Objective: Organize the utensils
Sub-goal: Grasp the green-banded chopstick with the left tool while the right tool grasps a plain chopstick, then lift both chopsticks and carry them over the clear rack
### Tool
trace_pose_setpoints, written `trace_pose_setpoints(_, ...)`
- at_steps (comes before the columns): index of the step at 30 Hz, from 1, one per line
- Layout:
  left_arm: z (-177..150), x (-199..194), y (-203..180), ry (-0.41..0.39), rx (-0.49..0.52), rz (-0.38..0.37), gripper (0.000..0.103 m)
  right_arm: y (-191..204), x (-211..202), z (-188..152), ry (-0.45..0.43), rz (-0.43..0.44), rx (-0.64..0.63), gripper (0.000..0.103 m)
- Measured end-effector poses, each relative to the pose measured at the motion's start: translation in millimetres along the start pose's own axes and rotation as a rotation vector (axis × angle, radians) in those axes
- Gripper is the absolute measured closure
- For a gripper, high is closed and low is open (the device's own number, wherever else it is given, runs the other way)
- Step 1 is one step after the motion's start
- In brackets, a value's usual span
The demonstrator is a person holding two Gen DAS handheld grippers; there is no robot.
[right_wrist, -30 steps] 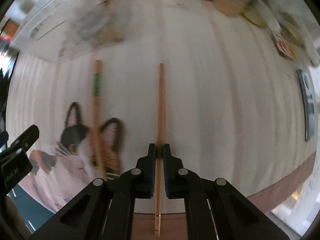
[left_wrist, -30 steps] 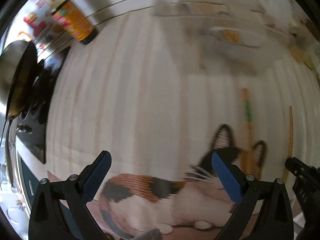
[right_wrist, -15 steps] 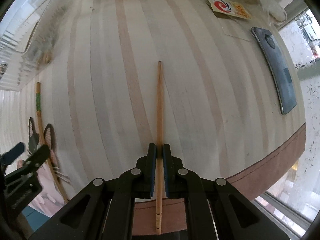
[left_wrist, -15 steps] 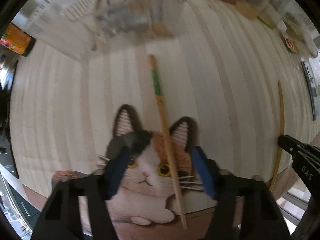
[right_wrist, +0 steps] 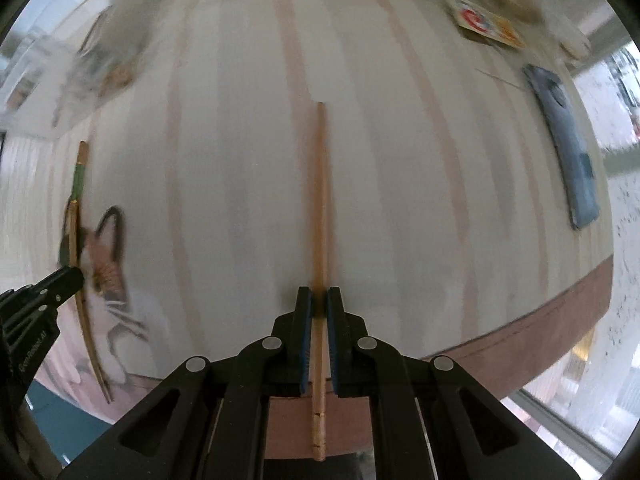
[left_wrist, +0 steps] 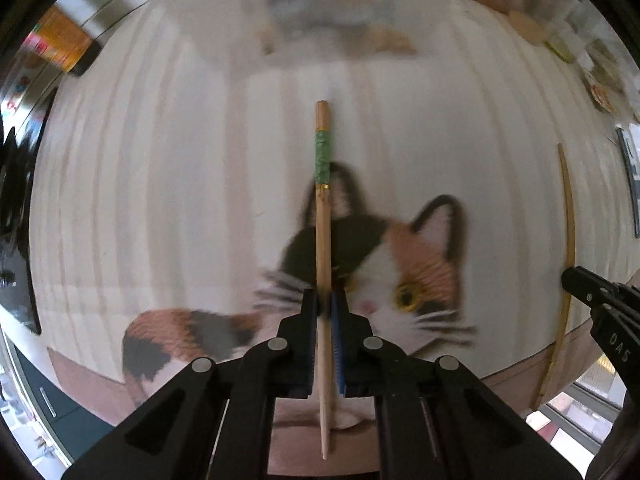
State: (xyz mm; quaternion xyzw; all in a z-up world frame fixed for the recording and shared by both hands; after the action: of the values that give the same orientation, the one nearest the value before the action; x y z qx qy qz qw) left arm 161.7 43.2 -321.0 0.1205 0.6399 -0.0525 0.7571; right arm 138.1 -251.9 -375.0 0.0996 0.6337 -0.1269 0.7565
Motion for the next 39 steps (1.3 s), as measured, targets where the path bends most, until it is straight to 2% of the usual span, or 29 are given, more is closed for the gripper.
trace_pose_setpoints(3, -3.8, 0.4, 13.7, 0.003, -0.025, 0.007, 0.098, 26.2, 0.1, 2.8, 0.0, 0.055, -0.039, 0.095)
trace_pose_setpoints(8, -3.5, 1.6, 15.7, 0.0, -0.035, 0.005, 0.098, 54.4, -0.6, 4.7, -0.001, 0.067, -0.102, 0.095)
trace_pose_setpoints(11, -5.3, 2.0, 12.7, 0.003, -0.045, -0.004, 0.098, 55.8, -1.8, -1.4, 0.02, 0.059, -0.118, 0.095)
trace_pose_setpoints(15, 1.6, -5.2, 40.5, 0.008, -0.06, -0.022, 0.098, 56.2, -4.7, -17.3, 0.052, 0.046, -0.158, 0.089)
trace_pose_setpoints(18, 0.1, -2.0, 46.6, 0.007, -0.057, -0.024, 0.098, 59.4, -6.3, -27.2, 0.037, 0.036, -0.17, 0.088)
trace_pose_setpoints(28, -1.0, 0.1, 39.8, -0.001, -0.056, -0.02, 0.098, 61.5, -6.7, -27.0, 0.01, 0.012, -0.192, 0.089)
trace_pose_setpoints(29, -1.2, 0.2, 39.6, -0.005, -0.053, -0.017, 0.098, 61.6, -6.6, -27.5, 0.009, 0.014, -0.192, 0.089)
trace_pose_setpoints(31, -3.6, -1.5, 36.4, -0.015, -0.048, 0.011, 0.098, 61.9, -6.7, -26.8, 0.007, 0.011, -0.196, 0.096)
trace_pose_setpoints(39, 4.5, -43.4, 55.9, -0.119, -0.061, 0.062, 0.098, 62.4, -29.3, -30.9, -0.024, 0.047, -0.15, 0.096)
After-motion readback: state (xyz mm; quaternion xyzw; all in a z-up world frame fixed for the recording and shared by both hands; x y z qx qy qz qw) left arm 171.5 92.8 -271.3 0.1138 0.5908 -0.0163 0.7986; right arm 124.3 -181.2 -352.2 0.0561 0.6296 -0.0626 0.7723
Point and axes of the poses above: each gripper's, at about its wrist camera, not at the fingertips, and x roughly the way its jaws point, y to its left, z to its top, the point moved 8 cm from there along x, roughly the way its jaws point, and after that the axes turned 9 degrees about -y, right-handed, at the moved point
